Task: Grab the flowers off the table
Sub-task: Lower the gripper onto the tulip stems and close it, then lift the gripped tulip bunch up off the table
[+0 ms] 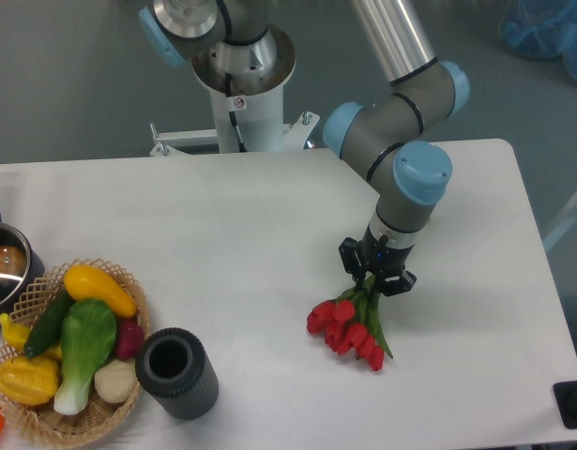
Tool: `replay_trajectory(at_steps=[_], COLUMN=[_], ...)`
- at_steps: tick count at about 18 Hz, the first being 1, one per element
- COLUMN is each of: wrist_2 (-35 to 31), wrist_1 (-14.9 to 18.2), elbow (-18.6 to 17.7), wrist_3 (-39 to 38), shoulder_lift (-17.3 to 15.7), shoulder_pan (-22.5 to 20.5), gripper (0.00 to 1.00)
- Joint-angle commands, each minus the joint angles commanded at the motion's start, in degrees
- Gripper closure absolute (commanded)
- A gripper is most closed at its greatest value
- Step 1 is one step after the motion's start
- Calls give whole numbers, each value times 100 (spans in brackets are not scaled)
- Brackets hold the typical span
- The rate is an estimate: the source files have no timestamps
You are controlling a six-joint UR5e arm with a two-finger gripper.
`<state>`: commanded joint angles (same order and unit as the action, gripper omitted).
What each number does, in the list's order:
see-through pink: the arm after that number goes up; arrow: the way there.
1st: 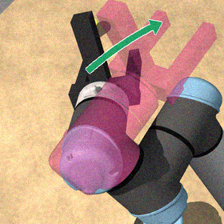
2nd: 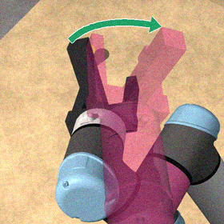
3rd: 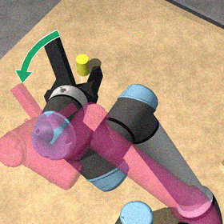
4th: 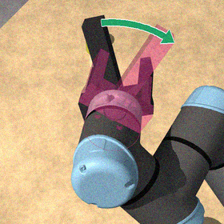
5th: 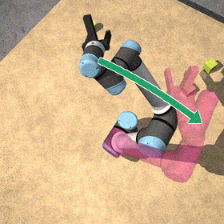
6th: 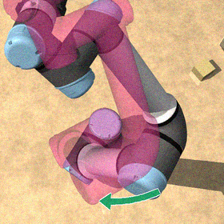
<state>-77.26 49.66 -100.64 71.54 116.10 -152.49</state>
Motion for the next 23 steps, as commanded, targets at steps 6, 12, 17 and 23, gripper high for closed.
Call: replay_trajectory(at_steps=[6, 12, 17, 23], wrist_2=[9, 0, -9, -544], wrist_1=[0, 114, 683, 1756], elbow=[140, 606, 1203, 1906], wrist_3=[53, 70, 70, 88], shoulder_lift=[-97, -352, -352, -431], shoulder_pan=[-140, -246, -229, -167], gripper=[100, 100, 100, 100])
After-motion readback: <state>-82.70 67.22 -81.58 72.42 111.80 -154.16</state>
